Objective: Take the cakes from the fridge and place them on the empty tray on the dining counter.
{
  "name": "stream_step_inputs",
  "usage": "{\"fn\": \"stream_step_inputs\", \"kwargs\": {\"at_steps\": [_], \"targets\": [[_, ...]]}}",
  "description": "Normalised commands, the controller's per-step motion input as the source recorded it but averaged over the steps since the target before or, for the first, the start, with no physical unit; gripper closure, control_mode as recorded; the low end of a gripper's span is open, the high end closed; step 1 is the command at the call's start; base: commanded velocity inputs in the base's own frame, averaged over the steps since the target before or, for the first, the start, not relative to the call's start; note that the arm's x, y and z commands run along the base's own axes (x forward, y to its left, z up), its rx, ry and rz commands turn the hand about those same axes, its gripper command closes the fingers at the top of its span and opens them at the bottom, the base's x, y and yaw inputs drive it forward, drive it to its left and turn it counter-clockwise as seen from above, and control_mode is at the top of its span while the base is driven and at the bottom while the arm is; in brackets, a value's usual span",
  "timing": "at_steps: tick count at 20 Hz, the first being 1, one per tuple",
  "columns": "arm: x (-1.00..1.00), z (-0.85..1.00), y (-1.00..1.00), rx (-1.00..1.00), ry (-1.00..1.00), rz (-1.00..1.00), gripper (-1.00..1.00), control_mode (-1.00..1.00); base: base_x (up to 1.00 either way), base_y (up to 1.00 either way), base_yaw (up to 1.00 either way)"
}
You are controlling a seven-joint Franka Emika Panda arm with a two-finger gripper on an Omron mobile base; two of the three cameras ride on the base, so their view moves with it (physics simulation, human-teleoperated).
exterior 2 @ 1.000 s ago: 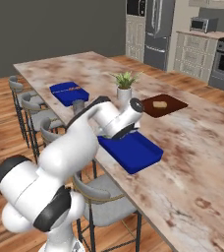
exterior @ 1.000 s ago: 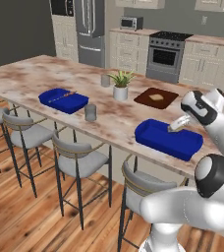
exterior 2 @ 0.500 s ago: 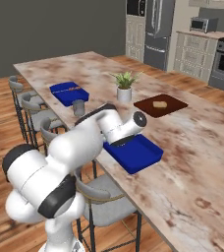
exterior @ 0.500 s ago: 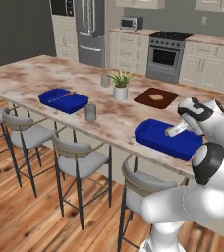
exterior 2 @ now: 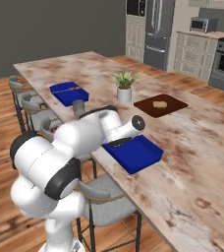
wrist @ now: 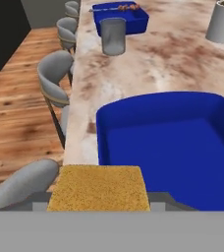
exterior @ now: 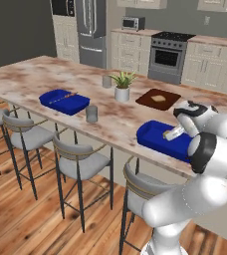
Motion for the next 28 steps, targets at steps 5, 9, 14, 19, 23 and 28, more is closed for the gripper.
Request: {"fn": "stream_step_inputs", "kwargs": {"at_steps": [5,9,14,19,23,28], "targets": [[0.33,-0.13,0.0,0.0,0.0,0.01,1.0,-1.0,0.0,0.0,0.0],[0.3,-0.16,0.0,0.0,0.0,0.0,1.0,-1.0,0.0,0.0,0.0],[0.25,-0.17,0.0,0.0,0.0,0.0,1.0,-1.0,0.0,0.0,0.0],[0.17,-0.17,0.0,0.0,0.0,0.0,1.0,-1.0,0.0,0.0,0.0],[0.17,-0.18,0.0,0.0,0.0,0.0,1.0,-1.0,0.0,0.0,0.0],[0.16,-0.17,0.0,0.0,0.0,0.0,1.0,-1.0,0.0,0.0,0.0]]}}
